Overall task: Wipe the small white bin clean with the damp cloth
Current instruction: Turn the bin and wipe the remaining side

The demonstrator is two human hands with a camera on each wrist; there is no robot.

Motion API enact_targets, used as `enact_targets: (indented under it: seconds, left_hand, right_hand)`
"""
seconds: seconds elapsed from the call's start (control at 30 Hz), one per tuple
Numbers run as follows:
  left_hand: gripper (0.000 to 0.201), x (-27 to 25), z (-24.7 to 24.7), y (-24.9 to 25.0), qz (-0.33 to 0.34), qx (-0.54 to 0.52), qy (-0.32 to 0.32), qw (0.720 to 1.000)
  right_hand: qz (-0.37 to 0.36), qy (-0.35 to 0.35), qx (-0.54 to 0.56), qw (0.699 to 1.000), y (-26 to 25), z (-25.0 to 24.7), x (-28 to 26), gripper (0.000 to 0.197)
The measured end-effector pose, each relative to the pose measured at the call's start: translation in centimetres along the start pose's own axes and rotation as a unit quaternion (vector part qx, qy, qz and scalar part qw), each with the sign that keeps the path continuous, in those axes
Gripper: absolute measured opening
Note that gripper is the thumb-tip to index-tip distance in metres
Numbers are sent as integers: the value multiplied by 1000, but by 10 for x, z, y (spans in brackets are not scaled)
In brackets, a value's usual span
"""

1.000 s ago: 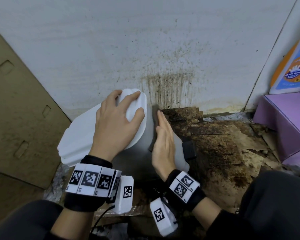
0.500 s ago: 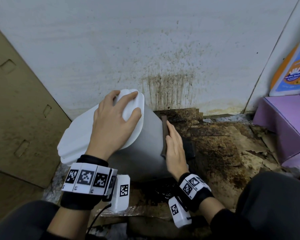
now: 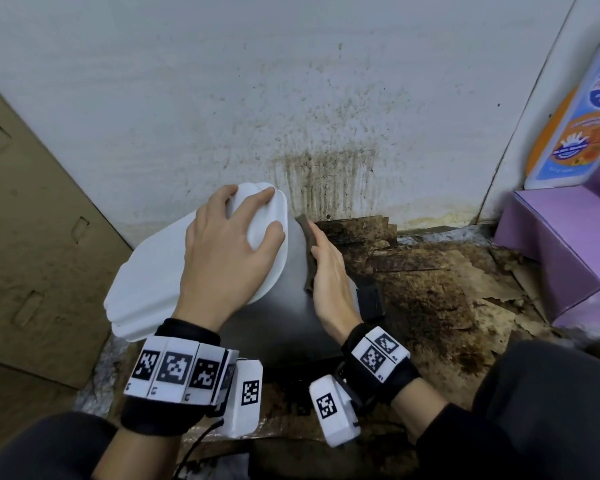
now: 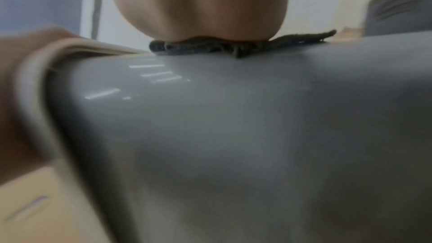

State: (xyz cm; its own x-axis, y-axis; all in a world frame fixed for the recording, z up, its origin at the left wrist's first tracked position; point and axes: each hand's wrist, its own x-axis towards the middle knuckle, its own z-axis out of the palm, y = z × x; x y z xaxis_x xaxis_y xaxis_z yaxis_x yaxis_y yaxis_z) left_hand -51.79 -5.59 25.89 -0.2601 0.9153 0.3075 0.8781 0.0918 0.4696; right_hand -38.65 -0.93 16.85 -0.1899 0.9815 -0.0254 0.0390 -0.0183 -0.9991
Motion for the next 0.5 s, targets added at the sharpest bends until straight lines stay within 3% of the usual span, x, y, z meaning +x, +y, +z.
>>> enact_targets:
  seconds: [0.17,0.37,0.5]
  left_hand:
    - [58,-1,0,0,0,-1,0,1000]
    - [58,-1,-1,0,0,-2,-3,1000]
    - [54,0,-1,-2,-1,-9,-2,1000]
  right_hand:
    - [-39,-75,47,995,-27,13,14,50]
    - [-127,-66,-74,987,-10,0,3,47]
    - [-44,-47,-99,993,23,-19,4,46]
